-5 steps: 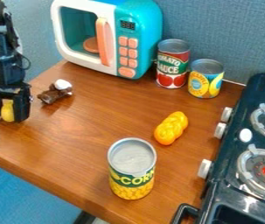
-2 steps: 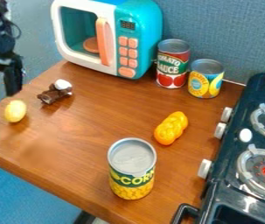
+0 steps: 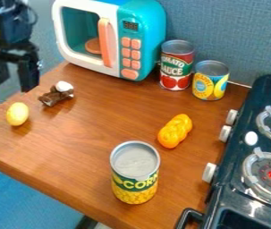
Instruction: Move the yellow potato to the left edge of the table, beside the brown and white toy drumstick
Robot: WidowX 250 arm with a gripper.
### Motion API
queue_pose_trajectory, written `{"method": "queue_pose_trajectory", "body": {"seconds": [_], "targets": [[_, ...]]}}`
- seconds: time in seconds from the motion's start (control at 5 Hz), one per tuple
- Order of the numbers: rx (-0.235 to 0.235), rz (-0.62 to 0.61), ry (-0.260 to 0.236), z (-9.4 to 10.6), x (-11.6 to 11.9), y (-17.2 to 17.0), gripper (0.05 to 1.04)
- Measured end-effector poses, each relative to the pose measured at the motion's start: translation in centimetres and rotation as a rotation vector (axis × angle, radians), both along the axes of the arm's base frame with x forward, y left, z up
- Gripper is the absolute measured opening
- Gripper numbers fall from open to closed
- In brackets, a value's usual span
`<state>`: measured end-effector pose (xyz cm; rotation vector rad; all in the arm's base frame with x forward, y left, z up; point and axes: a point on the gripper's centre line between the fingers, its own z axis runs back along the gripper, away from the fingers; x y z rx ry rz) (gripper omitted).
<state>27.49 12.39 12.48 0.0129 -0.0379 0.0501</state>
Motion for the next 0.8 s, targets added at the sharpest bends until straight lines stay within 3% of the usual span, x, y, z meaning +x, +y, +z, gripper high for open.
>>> {"method": "queue_pose_trajectory", "body": {"seconds": [0.2, 0.4, 0.6, 0.8], "targets": [[-0.031, -0.122, -0.024, 1.1, -1.4, -4.8, 1.001], [-0.081, -0.194, 0.004, 1.7, -3.5, -8.5, 1.0], [-0.048, -0.274, 0.02, 1.1, -5.2, -11.1, 1.001], [0.022, -0.281, 0.035, 0.5, -5.2, -12.5, 1.001]]}}
